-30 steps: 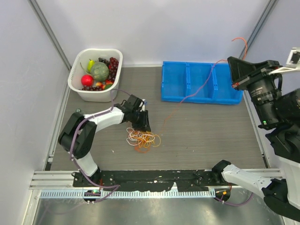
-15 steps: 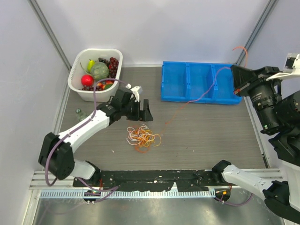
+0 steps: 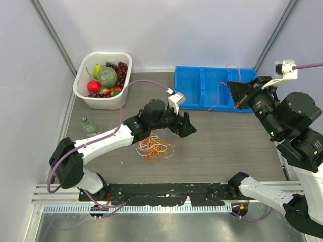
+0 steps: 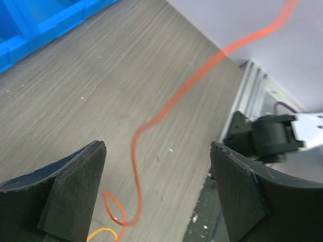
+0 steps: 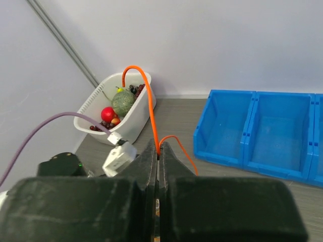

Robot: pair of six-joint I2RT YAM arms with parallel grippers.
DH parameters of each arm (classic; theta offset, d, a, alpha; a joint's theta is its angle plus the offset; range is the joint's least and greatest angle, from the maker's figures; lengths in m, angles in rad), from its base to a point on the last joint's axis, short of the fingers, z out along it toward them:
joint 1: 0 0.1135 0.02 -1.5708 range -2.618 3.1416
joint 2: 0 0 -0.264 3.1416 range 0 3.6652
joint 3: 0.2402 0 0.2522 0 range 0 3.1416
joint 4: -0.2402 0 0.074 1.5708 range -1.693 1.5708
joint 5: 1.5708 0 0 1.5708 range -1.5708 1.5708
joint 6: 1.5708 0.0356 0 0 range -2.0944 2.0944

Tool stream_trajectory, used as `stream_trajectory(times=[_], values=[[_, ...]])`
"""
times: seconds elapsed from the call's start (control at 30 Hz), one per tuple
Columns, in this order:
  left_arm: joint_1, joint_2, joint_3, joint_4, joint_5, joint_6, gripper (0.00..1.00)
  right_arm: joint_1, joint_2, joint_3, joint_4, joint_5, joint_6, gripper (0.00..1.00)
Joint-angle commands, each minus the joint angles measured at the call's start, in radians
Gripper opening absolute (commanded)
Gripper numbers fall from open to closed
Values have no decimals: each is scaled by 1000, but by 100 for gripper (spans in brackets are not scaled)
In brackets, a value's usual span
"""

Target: Untangle the cables

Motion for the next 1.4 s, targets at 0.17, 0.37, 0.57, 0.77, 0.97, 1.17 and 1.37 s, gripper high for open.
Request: stream_trajectory(times=[0.17,0.37,0.57,0.77,0.97,1.17,1.37], values=[[-27,96,138,-55,-123,46,35,3,-71,-18,2,-28,22,1],[-45,66,278,-132,-103,-11,0,1,-121,-153,-12,17,37,1],[-71,92,518,-155,-43,-100,0,1,-175,-352,11,9,114,1],[-73,107,564,-108,-34,-229,0,1,-222,-446,15,7,162,1],[-74,37,564,-40,-83,-204,0,1,-250,-494,2,27,163,1],[-76,142,567,-120,-49,-290,0,1,-282,-569,-17,52,223,1],[-76,343,552,-185,-58,-382,0,1,-368,-670,-110,231,430,1]])
